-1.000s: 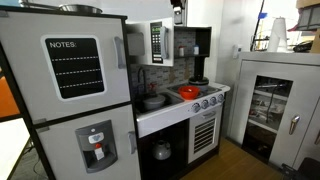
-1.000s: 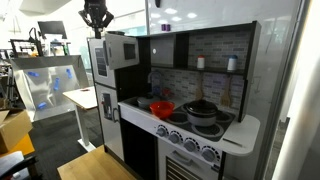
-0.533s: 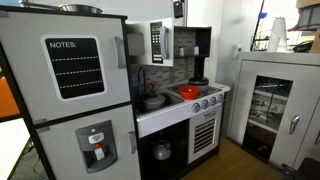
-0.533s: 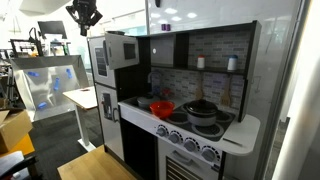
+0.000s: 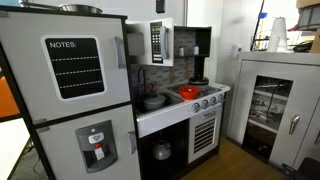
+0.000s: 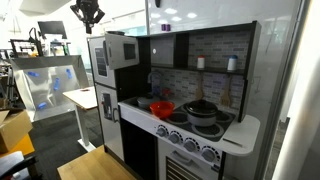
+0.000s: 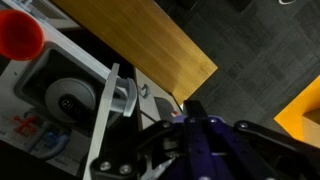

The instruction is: Close the microwave door

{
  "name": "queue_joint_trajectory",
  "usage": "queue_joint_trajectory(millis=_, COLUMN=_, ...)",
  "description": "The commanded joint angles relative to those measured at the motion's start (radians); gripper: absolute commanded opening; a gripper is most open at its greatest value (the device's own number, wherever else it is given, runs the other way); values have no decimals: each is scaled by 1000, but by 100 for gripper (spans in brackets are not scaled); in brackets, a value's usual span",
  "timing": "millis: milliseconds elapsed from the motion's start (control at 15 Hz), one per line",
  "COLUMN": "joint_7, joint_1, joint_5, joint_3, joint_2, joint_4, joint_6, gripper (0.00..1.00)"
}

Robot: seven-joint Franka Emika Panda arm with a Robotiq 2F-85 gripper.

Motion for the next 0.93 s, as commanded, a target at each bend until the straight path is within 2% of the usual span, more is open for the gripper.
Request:
queue_joint_trajectory(millis=0, joint_7=-8, joint_1=-22, joint_5=5, joint_3=25, joint_2=2, joint_4=-32, joint_6=132, gripper=0)
queue_joint_trajectory(millis=600, joint_7=-38, joint_1=-38, joint_5=-71, joint_3=28, joint_2=29, joint_4=-173, joint_6=399, gripper=0)
queue_joint_trajectory(millis=867, joint_7=-37, joint_1=-49, joint_5=-130, joint_3=25, joint_2=28, joint_4=-203, joint_6=474, gripper=0)
